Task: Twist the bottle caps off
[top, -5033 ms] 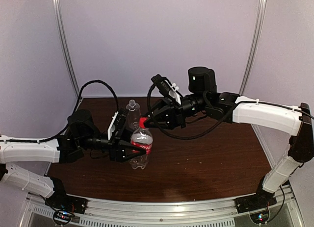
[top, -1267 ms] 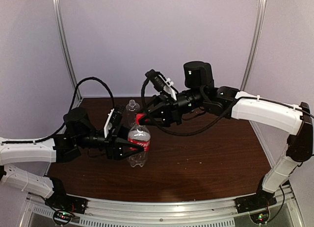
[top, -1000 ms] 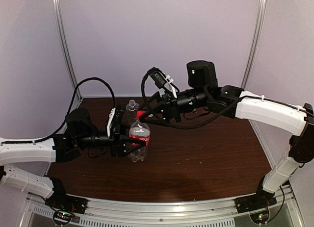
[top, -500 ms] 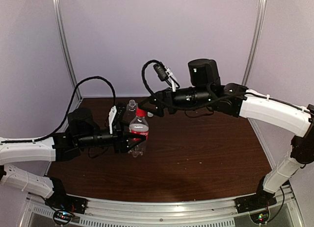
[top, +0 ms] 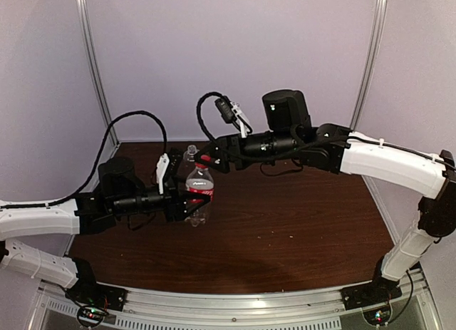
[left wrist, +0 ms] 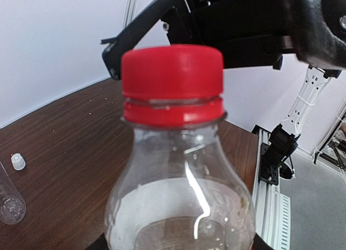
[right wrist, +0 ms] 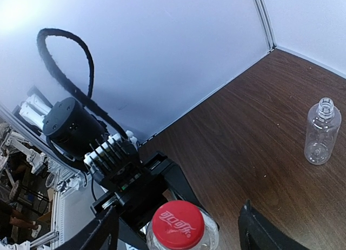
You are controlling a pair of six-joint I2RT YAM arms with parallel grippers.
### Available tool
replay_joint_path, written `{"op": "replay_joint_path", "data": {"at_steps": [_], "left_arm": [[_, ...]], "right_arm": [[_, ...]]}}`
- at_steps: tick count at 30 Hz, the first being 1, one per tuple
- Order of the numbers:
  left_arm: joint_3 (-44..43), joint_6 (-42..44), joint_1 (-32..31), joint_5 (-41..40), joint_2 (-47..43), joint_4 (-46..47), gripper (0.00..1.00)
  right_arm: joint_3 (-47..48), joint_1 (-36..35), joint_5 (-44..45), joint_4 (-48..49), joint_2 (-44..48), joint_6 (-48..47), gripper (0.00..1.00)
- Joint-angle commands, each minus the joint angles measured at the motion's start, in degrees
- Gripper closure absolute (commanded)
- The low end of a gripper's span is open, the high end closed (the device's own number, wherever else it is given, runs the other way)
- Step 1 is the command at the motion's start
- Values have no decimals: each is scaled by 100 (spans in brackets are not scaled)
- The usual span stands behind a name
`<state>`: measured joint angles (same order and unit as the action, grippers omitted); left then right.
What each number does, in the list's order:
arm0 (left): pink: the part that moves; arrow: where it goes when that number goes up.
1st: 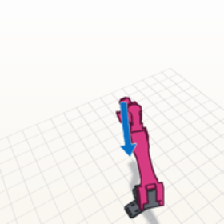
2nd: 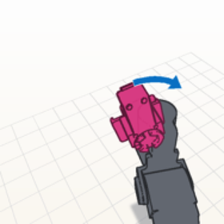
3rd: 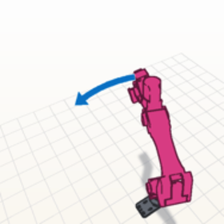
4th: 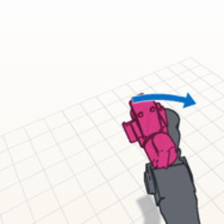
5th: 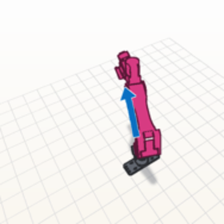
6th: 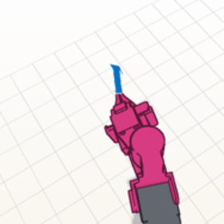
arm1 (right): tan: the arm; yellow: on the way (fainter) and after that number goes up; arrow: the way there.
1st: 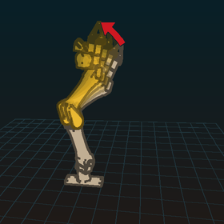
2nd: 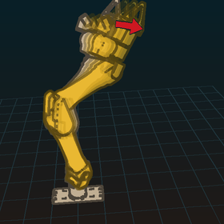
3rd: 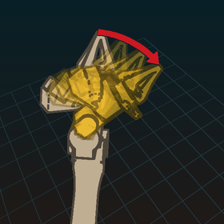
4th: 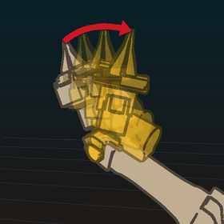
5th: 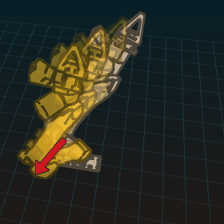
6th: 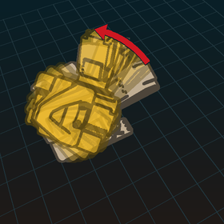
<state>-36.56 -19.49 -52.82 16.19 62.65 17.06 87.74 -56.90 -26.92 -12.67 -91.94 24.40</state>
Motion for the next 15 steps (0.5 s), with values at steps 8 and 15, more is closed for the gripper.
{"op": "replay_joint_path", "data": {"at_steps": [8,15], "left_arm": [[-181,129,30,-158,-161,95,72],[-178,147,27,-172,-174,93,72]], "right_arm": [[198,-49,-82,115,-204,71,47],[195,-49,-198,159,-235,73,63]]}}
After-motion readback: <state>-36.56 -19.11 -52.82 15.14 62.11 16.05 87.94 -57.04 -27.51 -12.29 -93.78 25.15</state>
